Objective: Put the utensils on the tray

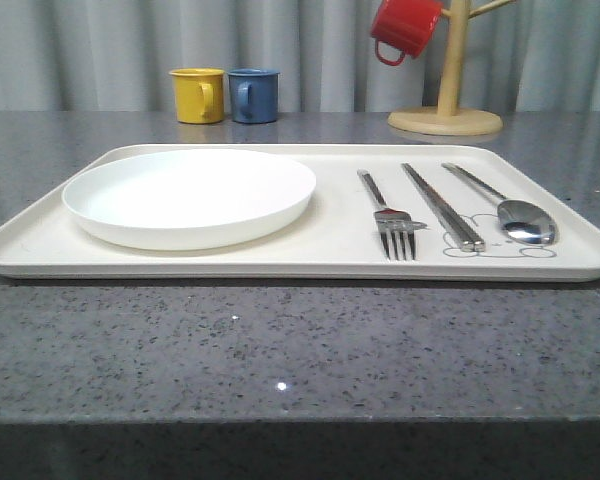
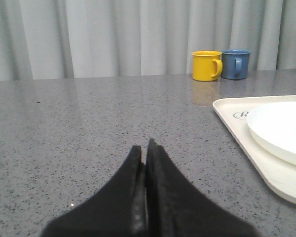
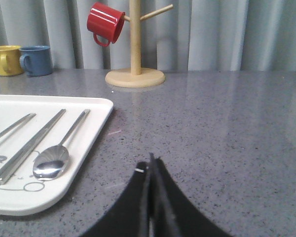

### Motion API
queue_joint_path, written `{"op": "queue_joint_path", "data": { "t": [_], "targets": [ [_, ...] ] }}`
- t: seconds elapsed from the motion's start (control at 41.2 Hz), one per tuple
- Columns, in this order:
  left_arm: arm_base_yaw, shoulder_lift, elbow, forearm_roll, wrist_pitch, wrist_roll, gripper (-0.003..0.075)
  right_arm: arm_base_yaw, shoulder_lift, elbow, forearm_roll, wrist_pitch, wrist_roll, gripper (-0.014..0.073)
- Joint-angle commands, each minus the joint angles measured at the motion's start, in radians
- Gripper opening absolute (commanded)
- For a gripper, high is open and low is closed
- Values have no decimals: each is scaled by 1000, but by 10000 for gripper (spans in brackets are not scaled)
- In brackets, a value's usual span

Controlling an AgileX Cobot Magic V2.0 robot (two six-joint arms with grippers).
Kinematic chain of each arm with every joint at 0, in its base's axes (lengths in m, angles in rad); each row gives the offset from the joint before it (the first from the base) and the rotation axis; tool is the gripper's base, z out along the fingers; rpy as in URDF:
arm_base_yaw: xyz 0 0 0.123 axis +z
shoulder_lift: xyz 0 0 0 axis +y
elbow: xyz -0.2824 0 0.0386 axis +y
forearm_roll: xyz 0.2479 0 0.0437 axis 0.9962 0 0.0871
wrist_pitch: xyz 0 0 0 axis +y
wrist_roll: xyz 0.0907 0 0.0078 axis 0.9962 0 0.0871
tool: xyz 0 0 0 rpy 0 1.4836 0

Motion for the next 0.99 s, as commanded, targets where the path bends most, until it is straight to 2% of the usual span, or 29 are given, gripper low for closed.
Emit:
{"op": "queue_joint_path", "data": {
  "t": [0.0, 0.097, 0.437, 0.558, 0.971],
  "targets": [
    [-5, -22, -3, -2, -85, -3, -18, -8, -17, 0, -54, -118, 53, -68],
    [-5, -22, -3, -2, -85, -3, -18, -8, -17, 0, -109, -134, 101, -68],
    [-5, -22, -3, -2, -85, -3, -18, -8, -17, 0, -114, -109, 108, -68],
    [-5, -22, -3, -2, -85, -3, -18, -8, -17, 0, -173, -107, 161, -68],
    [-5, -22, -3, -2, -85, -3, -18, -8, -17, 0, -174, -108, 164, -68]
  ]
}}
